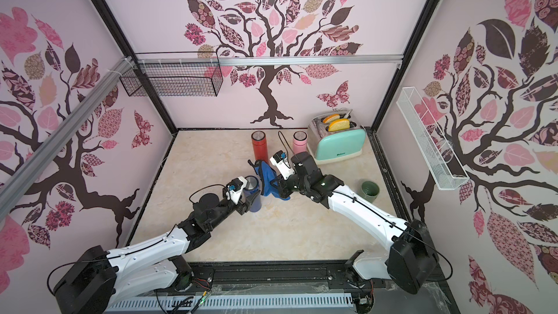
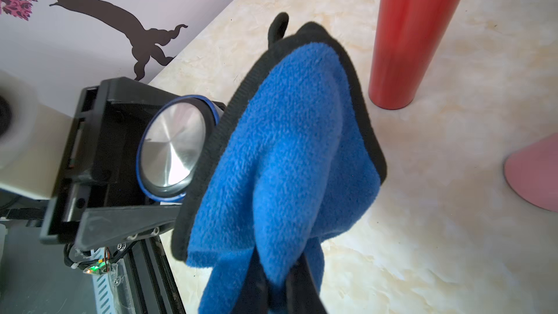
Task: Wipe the surface of the thermos
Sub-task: Wipe the dirt from the surface of the thermos.
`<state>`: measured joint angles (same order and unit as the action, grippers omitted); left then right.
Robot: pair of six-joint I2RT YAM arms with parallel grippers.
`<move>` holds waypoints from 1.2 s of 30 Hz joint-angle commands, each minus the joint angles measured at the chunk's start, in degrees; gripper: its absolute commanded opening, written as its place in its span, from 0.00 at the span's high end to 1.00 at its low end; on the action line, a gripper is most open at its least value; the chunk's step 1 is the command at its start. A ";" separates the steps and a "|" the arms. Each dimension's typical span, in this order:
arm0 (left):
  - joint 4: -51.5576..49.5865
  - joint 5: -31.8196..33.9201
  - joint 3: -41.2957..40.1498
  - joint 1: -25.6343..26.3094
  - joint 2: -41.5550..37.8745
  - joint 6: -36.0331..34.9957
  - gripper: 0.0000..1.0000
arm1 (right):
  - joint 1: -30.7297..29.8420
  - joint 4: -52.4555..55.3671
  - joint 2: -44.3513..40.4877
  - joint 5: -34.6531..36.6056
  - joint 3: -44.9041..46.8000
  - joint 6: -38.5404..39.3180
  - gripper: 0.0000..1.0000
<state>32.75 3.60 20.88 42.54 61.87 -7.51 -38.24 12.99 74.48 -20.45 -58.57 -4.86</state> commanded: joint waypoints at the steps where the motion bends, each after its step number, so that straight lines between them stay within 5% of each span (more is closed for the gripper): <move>1: -3.75 0.18 0.01 -0.16 0.76 -1.82 1.00 | -0.34 1.87 -1.67 -0.01 -1.53 0.84 1.00; 15: -4.80 -7.37 4.43 -0.19 5.72 0.43 1.00 | -2.15 -3.60 -3.41 -5.01 -1.69 -0.58 1.00; 36: -2.52 -13.03 3.53 -0.09 8.24 3.15 1.00 | -5.77 -11.54 12.23 -5.81 -6.82 0.38 1.00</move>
<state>33.10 -3.07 25.50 41.06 68.36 -4.45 -42.44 1.69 83.13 -26.33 -64.31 -5.04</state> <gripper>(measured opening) 0.646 0.070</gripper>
